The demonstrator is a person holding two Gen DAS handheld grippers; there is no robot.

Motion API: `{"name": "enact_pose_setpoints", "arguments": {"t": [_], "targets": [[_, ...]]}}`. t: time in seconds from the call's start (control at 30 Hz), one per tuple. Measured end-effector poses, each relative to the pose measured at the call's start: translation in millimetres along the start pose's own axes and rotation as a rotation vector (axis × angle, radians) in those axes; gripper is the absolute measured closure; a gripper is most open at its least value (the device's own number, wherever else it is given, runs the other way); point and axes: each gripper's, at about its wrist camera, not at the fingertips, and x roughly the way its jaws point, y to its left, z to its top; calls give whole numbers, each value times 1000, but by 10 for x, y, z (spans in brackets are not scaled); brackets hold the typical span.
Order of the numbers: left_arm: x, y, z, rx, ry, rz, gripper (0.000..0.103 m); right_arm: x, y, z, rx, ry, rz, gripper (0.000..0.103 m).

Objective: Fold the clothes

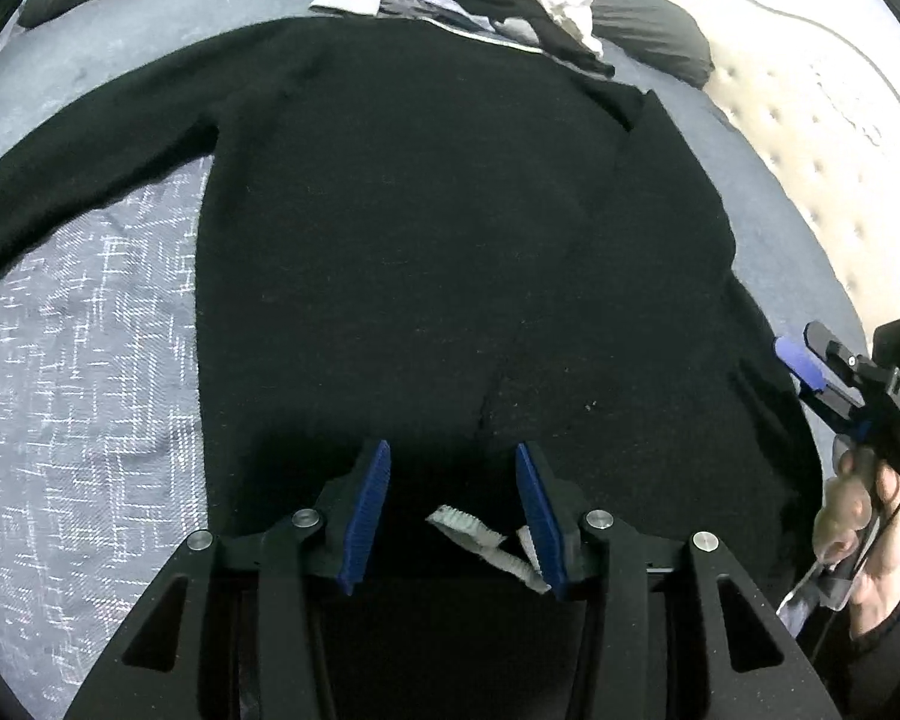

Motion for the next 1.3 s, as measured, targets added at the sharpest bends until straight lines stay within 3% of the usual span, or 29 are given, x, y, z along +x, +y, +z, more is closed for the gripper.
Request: {"name": "enact_pose_setpoints", "arguments": {"t": [0.03, 0.1, 0.33, 0.5, 0.63, 0.7, 0.77, 0.83, 0.87, 1.07, 1.17, 1.23, 1.3], "targets": [[2, 0, 1, 6, 6, -5, 82, 6, 11, -12, -3, 5, 3, 55], [-14, -5, 7, 20, 12, -12, 100, 27, 43, -36, -11, 13, 8, 55], [-263, 65, 81, -3, -54, 13, 103, 14, 44, -49, -4, 6, 17, 55], [-268, 141, 63, 0, -37, 96, 103, -14, 43, -65, -5, 2, 23, 55], [-395, 109, 23, 19, -26, 24, 103, -33, 53, -51, -5, -6, 31, 55], [-418, 9, -61, 61, 5, 29, 102, -29, 46, -40, -3, -5, 33, 55], [-398, -25, -133, 61, 32, 12, 97, -28, 38, -38, 1, -5, 35, 55], [-358, -34, -191, 44, 52, 0, 77, -38, 42, -40, 2, -6, 39, 55], [-325, -32, -209, 39, 56, 8, 74, -43, 47, -37, 1, -7, 39, 55], [-190, -13, -210, -5, 57, 3, 73, -94, 35, -22, 9, -21, 40, 55], [-160, -27, -215, 4, 53, 9, 75, -104, 22, -11, 16, -25, 42, 55], [-170, -57, -224, 23, 50, 5, 102, -101, 26, -12, 14, -24, 43, 55], [-221, -96, -247, 50, 46, 13, 101, -97, 28, -16, 11, -22, 43, 55]]}}
